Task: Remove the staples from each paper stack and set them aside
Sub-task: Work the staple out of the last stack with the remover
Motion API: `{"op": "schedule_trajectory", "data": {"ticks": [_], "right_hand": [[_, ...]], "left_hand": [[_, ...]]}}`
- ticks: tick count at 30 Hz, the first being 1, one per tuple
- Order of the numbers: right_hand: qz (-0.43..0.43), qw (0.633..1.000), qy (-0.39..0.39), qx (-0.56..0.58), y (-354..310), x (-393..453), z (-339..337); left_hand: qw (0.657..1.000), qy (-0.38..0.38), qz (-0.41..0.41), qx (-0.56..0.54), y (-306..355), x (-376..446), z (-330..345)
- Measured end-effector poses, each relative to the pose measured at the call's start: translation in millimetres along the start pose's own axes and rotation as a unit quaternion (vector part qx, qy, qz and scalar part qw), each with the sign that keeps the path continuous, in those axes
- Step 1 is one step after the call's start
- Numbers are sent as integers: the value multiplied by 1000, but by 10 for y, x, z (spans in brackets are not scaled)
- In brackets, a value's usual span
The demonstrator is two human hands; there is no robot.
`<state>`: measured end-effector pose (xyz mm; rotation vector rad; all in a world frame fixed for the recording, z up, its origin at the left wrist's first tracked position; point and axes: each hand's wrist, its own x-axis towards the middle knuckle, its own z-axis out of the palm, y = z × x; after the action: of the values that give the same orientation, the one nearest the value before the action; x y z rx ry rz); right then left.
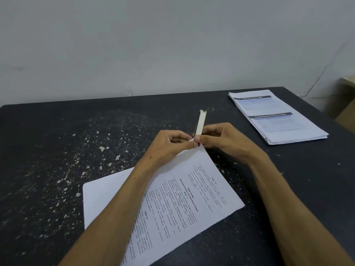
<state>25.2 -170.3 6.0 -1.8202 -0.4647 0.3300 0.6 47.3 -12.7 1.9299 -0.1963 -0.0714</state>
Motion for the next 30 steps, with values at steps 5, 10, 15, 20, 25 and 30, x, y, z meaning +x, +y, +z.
{"op": "schedule_trajectory", "data": {"ticks": [5, 10, 15, 20, 25, 30], "right_hand": [[-16, 1000, 5, -11, 26, 41, 20], [-22, 999, -5, -34, 75, 74, 11], [-55, 992, 33, -109, 89, 99, 89], [-57, 983, 58, -164, 111, 153, 120], [-57, 984, 59, -158, 141, 145, 118], [-45, 993, 46, -102, 97, 86, 81]], "left_hand": [[1000, -28, 1, 1, 5, 1, -14], [999, -49, 1, -3, -12, 20, -20], [999, -41, 31, -19, -66, 26, 7], [999, -22, 40, -23, -107, 9, 42], [999, -21, 33, -12, -101, 6, 49], [999, -30, 36, -12, -63, 5, 16]]}}
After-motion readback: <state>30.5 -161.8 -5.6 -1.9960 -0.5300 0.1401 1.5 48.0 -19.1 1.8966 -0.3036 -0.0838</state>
